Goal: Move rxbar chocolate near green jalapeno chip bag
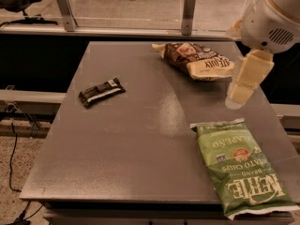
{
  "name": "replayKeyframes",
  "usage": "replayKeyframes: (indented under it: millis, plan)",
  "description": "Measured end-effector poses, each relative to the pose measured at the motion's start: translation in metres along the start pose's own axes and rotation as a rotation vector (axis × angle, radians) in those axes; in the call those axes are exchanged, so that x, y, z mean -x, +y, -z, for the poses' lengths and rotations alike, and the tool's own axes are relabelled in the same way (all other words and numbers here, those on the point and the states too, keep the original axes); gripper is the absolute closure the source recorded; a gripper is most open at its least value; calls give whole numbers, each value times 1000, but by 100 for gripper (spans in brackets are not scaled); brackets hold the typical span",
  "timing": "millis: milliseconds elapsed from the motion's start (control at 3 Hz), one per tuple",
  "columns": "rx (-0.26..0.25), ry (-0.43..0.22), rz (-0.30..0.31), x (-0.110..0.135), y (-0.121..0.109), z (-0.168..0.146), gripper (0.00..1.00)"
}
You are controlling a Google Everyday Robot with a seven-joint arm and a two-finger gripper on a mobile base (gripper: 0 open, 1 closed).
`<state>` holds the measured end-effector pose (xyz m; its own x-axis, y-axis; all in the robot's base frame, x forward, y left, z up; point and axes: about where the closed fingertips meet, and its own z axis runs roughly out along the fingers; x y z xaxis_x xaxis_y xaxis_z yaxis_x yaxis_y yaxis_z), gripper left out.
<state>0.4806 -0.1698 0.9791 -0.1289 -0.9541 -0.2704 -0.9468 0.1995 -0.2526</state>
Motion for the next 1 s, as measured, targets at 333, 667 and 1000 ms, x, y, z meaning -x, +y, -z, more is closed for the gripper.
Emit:
replayKeyframes:
  millis: [333, 667, 1000]
  plan:
    - [25, -66, 88, 55, -26, -32, 0]
    - [49, -102, 163, 97, -41, -58, 0]
    - [79, -120, 223, 127, -45, -79, 0]
